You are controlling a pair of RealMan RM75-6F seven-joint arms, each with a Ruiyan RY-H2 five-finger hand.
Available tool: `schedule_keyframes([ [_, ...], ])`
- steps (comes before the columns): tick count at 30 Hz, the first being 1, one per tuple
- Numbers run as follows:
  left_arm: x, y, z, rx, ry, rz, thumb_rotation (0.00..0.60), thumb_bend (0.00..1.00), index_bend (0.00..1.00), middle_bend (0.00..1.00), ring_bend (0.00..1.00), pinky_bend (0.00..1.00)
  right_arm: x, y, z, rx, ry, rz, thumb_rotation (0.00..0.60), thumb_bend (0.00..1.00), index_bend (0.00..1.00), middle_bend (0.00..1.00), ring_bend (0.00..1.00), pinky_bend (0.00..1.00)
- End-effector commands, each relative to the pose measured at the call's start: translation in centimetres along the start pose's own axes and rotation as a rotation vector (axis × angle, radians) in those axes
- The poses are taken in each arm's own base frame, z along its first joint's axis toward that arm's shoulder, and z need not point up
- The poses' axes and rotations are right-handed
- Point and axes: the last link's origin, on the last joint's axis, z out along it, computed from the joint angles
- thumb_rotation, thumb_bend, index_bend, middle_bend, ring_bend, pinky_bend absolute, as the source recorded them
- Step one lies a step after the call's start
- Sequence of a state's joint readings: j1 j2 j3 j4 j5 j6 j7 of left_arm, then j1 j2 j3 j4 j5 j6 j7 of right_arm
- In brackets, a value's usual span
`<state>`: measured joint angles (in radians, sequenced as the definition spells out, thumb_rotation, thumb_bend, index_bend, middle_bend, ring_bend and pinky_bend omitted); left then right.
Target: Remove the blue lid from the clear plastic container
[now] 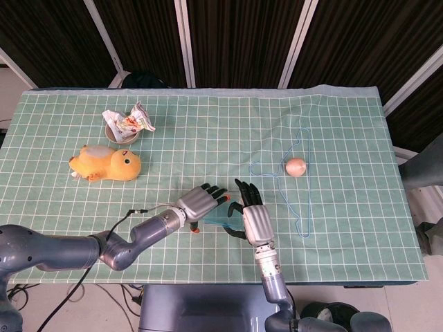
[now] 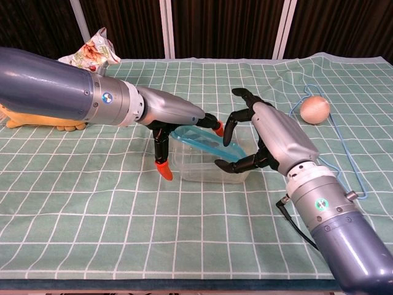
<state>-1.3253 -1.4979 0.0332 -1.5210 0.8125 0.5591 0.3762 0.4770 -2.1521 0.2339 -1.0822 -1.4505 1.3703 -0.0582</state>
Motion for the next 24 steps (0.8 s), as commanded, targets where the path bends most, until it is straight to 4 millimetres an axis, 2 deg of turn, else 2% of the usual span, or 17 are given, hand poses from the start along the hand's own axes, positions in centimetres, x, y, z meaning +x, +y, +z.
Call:
schedule_keyframes([
  [1,0.2,-0.3,-0.3,0.008,0.016,-0.004,0.6,0.0,0.0,0.0,0.0,0.06,0.1,0.1,0.0,-0.002,0.002,-0.003,0.6,1.0,0.59,0.07,0.0,0.0],
  [13,1.8,-0.7,-1.1,0.01,0.118,-0.057,0.6,0.0,0.0,0.0,0.0,0.05,0.4,0.1,-0.2,0.0,0.009,-0.005,0.6,1.0,0.59,0.08,0.0,0.0],
  [24,4.0,-1.5,-2.2,0.014,0.205,-0.084,0.6,0.0,0.0,0.0,0.0,0.05,0.8,-1.3,0.6,0.034,0.035,0.015,0.6,1.0,0.59,0.08,0.0,0.0],
])
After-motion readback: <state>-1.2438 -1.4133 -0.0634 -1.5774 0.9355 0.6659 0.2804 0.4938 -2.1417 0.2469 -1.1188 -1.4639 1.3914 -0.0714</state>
